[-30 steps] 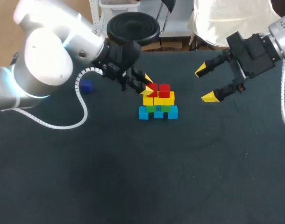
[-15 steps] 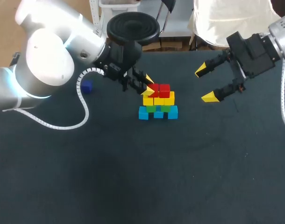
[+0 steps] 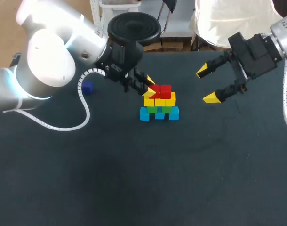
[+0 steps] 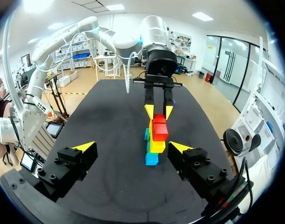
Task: Place the blue cubes, place green cubes on the blue cubes, place the yellow cubes on the green cubes, then place the red cubes on the yellow cubes, and place purple cube on the red cubes.
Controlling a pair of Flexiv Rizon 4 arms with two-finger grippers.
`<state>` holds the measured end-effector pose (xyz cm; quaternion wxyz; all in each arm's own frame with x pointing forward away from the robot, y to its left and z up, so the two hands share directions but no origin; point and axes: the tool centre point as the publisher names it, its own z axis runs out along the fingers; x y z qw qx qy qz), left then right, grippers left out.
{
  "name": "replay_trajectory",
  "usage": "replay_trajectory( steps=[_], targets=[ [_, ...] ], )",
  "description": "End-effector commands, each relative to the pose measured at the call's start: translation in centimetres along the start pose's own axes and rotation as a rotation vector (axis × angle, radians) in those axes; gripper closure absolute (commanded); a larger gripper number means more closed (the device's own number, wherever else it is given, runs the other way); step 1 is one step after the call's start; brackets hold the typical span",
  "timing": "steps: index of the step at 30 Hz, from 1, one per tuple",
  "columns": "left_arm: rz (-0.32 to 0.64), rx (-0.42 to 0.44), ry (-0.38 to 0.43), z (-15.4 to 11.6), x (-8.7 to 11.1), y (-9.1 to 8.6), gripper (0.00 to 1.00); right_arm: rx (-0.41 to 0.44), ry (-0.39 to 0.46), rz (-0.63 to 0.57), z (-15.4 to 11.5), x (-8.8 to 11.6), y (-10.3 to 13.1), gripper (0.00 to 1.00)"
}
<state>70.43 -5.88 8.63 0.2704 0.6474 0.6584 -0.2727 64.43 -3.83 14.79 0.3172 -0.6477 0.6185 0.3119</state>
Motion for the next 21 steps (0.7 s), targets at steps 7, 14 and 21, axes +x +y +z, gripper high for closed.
replay_trajectory(
  steps=[7, 14, 21],
  targets=[
    [-0.003, 0.001, 0.003, 0.12, -0.06, 0.14, 1.0, 0.002, 0.0, 0.0, -0.01, 0.0, 0.06, 0.0],
    [-0.008, 0.002, 0.003, 0.19, -0.14, 0.16, 1.0, 0.002, 0.0, 0.0, -0.01, 0.0, 0.06, 0.0],
    [-0.02, 0.004, 0.005, 0.2, -0.25, 0.1, 0.24, 0.002, 0.0, 0.0, -0.01, 0.0, 0.06, 0.0]
  ],
)
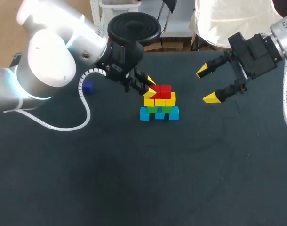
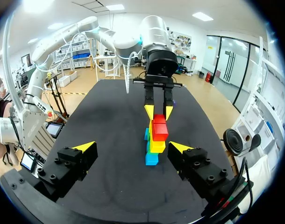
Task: Place the blue cubes, place green cubes on the blue cubes, place the yellow cubes on the green cubes, then place the red cubes on the yellow cubes, and place purple cube on the red cubes.
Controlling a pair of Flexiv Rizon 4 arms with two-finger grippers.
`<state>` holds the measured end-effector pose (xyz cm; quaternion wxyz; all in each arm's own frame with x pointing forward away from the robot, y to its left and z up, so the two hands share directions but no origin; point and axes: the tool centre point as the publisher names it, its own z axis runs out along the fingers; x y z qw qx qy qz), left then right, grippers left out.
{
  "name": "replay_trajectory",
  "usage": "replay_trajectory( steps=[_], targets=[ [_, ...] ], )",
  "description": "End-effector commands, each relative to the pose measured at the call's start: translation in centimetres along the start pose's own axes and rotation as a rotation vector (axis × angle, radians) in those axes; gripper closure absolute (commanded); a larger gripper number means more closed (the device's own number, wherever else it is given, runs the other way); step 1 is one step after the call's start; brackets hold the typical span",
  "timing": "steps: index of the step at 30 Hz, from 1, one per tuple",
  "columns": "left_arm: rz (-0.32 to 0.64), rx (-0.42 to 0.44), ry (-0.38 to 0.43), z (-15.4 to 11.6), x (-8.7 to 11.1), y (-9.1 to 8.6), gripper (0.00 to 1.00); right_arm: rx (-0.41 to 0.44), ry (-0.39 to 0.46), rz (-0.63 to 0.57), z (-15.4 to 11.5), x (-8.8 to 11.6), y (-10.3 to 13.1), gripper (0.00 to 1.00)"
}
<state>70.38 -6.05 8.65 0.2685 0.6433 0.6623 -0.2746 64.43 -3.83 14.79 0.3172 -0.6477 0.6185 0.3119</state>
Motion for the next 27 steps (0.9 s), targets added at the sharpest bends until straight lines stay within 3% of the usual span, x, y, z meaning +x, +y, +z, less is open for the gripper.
replay_trajectory(
  steps=[1, 13, 20, 27],
  targets=[
    [-0.013, 0.006, 0.005, 0.1, -0.1, 0.1, 0.0, 0.002, 0.0, 0.0, 0.0, 0.0, 0.1, 0.0],
    [-0.054, 0.008, -0.014, -0.8, -0.5, 0.1, 0.0, 0.002, 0.0, 0.0, 0.0, 0.0, 0.1, 0.0],
    [0.003, 0.015, -0.077, -3.0, -0.9, -0.2, 0.0, 0.002, 0.0, 0.0, 0.0, 0.0, 0.1, 0.0],
    [0.065, 0.058, -0.056, -4.5, -0.6, -0.3, 0.0, 0.002, 0.0, 0.0, 0.0, 0.0, 0.1, 0.0]
  ],
)
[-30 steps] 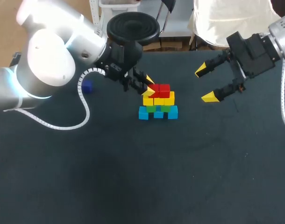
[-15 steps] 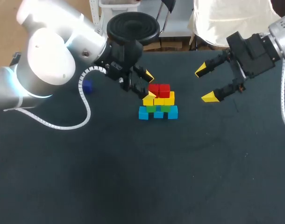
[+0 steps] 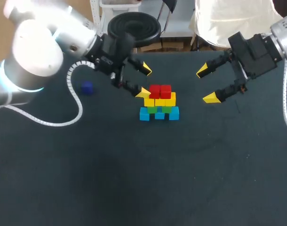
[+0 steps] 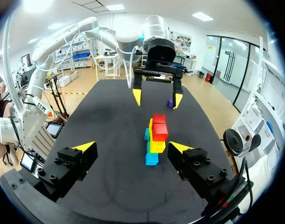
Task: Place the blue cubes, place green cubes on the blue cubes, place the yellow cubes on the green cubes, then place the red cubes on the yellow cubes, and place purple cube on the red cubes.
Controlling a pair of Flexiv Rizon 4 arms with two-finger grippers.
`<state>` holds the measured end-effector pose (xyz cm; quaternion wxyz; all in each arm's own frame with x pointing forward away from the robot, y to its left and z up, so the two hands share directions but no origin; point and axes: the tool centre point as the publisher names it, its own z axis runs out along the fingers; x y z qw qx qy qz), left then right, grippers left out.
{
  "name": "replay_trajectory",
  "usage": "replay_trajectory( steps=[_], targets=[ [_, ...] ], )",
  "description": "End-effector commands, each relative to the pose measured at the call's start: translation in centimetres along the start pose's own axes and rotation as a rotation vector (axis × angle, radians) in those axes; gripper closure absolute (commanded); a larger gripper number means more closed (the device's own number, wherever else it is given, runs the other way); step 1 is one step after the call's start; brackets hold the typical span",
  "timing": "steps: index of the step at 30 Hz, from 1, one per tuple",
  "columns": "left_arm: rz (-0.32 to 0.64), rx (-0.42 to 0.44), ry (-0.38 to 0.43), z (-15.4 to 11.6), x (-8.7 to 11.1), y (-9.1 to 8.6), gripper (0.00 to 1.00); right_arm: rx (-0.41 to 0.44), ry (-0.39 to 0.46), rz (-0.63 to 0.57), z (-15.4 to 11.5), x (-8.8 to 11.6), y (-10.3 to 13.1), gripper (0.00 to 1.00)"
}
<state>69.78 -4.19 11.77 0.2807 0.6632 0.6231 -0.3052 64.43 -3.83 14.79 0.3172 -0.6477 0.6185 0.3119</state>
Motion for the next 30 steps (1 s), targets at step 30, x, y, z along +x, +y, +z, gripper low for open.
replay_trajectory(
  steps=[30],
  targets=[
    [-0.19, -0.197, 0.087, -8.7, 5.5, 1.8, 0.0, 0.002, 0.0, 0.0, 0.0, 0.0, 0.1, 0.0]
  ],
)
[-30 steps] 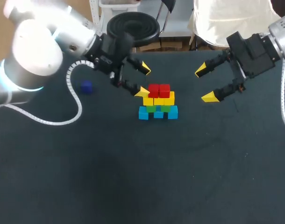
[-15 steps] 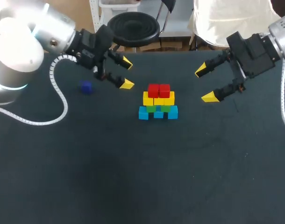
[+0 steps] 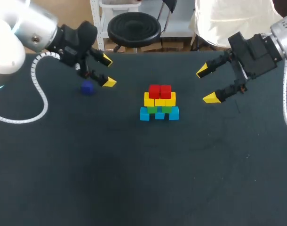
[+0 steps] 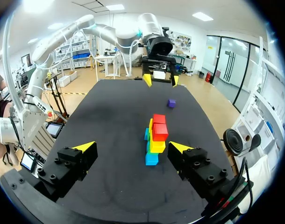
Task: Place the blue cubes, place green cubes on the blue cubes, place the yellow cubes on the green cubes, then place the red cubes on the yellow cubes, and place purple cube on the red cubes.
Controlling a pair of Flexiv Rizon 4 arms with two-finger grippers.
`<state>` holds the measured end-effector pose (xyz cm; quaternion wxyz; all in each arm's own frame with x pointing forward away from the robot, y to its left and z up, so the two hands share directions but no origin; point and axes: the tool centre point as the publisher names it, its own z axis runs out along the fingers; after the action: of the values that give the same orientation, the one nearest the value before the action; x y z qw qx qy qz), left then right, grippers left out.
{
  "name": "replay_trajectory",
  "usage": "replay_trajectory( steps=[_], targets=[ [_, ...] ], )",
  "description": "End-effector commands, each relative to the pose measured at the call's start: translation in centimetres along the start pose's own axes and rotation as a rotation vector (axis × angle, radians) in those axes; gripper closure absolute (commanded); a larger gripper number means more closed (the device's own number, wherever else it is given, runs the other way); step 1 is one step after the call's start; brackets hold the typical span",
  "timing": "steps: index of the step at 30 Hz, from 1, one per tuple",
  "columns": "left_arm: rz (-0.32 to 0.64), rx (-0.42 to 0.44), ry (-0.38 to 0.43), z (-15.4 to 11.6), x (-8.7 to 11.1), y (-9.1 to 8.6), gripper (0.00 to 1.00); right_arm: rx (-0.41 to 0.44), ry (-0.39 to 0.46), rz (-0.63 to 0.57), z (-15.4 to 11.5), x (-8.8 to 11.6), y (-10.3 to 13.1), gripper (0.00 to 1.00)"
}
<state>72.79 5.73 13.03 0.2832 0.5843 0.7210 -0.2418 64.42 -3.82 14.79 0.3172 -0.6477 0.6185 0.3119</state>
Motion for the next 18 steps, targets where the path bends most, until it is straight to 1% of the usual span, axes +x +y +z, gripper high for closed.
replay_trajectory(
  steps=[1, 13, 15, 16, 17, 18],
  targets=[
    [0.001, -0.01, -0.002, -0.3, 0.0, -0.5, 0.0, 0.002, 0.0, 0.0, 0.0, 0.0, 0.1, 0.0],
    [0.001, -0.01, -0.002, -0.3, 0.0, -0.5, 0.0, 0.002, 0.0, 0.0, 0.0, 0.0, 0.1, 0.0],
    [0.055, -0.032, -0.042, -0.5, -0.5, -0.2, 0.0, 0.002, 0.0, 0.0, 0.0, 0.0, 0.1, 0.0],
    [0.101, -0.044, -0.073, -0.9, -0.6, 0.1, 0.0, 0.002, 0.0, 0.0, 0.0, 0.0, 0.1, 0.0],
    [0.16, -0.034, -0.082, -1.2, -0.4, 0.8, 0.0, 0.002, 0.0, 0.0, 0.0, 0.0, 0.1, 0.0],
    [0.16, -0.023, -0.072, -1.4, -0.1, 1.4, 0.0, 0.002, 0.0, 0.0, 0.0, 0.0, 0.1, 0.0]
  ],
)
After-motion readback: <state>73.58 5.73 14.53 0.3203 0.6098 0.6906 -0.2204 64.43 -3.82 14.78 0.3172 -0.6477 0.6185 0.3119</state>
